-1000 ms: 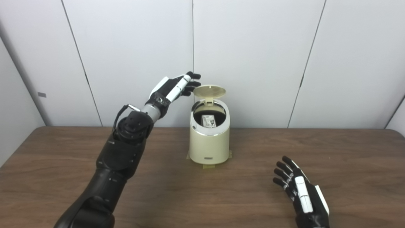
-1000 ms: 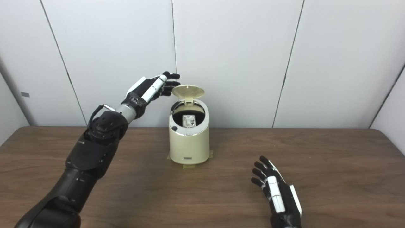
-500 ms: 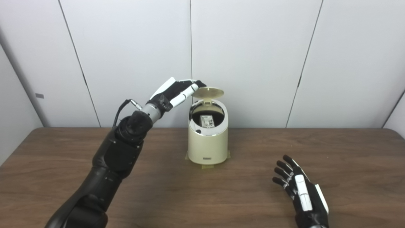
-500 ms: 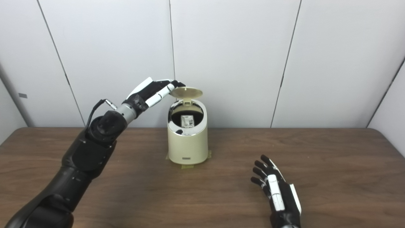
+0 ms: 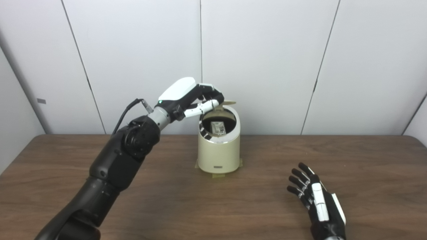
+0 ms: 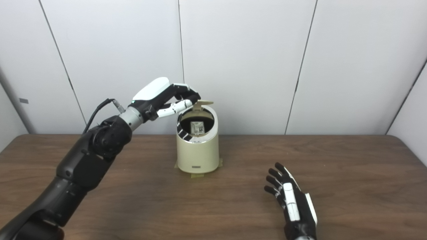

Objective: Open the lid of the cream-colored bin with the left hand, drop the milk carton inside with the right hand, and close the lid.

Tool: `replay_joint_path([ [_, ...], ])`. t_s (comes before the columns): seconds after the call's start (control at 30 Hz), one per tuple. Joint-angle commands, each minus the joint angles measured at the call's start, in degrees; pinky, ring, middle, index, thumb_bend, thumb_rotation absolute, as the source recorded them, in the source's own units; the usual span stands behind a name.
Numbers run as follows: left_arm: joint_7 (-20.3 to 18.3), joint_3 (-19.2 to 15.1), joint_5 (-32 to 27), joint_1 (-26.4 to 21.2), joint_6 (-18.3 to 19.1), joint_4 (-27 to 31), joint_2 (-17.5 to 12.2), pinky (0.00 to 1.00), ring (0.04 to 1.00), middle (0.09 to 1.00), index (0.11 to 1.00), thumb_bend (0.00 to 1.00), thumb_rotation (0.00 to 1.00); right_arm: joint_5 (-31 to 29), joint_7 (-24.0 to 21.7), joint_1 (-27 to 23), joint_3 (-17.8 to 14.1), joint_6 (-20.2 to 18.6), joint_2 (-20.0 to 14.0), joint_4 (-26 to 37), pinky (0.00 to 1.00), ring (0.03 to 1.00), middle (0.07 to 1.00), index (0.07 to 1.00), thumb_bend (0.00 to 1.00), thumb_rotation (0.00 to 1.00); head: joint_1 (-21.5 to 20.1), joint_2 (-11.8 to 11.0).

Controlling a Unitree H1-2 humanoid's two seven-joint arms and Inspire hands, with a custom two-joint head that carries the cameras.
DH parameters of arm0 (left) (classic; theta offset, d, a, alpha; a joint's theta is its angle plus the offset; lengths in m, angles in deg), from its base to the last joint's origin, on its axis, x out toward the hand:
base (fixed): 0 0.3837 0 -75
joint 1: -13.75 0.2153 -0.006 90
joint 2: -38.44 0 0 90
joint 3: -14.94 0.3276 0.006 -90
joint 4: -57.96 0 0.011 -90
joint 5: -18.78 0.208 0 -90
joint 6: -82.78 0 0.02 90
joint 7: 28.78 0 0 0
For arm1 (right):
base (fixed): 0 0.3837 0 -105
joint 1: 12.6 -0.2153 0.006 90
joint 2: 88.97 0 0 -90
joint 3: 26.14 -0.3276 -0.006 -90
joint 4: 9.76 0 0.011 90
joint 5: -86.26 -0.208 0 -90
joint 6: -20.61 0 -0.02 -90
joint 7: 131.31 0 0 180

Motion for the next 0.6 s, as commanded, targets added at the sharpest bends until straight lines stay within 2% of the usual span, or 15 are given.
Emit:
replay_joint_path([
  [0.0, 1.06, 0.66, 3.16, -2.50, -1.70, 2.98, -2.05, 0.71, 0.703, 0.701, 0.697, 0.48, 1.00, -0.98, -0.05, -0.17, 0.05, -0.65, 1.10, -2.62, 0.75, 0.832, 0.849, 0.880, 0.50, 0.88, 0.04, 0.07],
  [0.07, 0.79, 2.02, 6.13, -2.21, -2.19, 4.16, -2.97, 0.80, 0.740, 0.727, 0.716, 0.47, 1.00, -1.00, 0.03, -0.25, -0.05, -0.73, 1.14, -2.65, 0.74, 0.829, 0.844, 0.877, 0.49, 0.88, 0.04, 0.07],
  [0.1, 0.96, 2.63, 7.46, -2.08, -2.54, 4.57, -3.33, 0.81, 0.745, 0.730, 0.718, 0.47, 1.00, -1.04, 0.00, -0.27, -0.08, -0.75, 1.14, -2.65, 0.74, 0.829, 0.844, 0.877, 0.49, 0.88, 0.04, 0.07],
  [0.27, 1.43, 4.61, 12.01, -1.42, -4.54, 5.64, -4.29, 0.81, 0.740, 0.721, 0.707, 0.46, 0.99, -1.20, -0.23, -0.36, -0.26, -0.88, 0.99, -2.86, 0.75, 0.820, 0.841, 0.876, 0.50, 0.88, -0.13, 0.02],
  [0.43, -0.04, 5.08, 13.25, -0.54, -4.40, 6.41, -4.15, 0.82, 0.751, 0.729, 0.715, 0.47, 0.99, -0.89, 0.02, -0.24, -0.37, -0.75, 0.98, -2.72, 0.74, 0.826, 0.840, 0.874, 0.49, 0.88, -0.37, 0.19],
  [0.57, -0.99, 5.51, 13.24, 0.58, -5.15, 7.06, -4.14, 0.81, 0.753, 0.728, 0.713, 0.45, 0.92, -0.67, 0.32, -0.19, -0.61, -0.68, 0.86, -2.48, 0.74, 0.831, 0.840, 0.876, 0.48, 0.89, -0.38, 0.45],
])
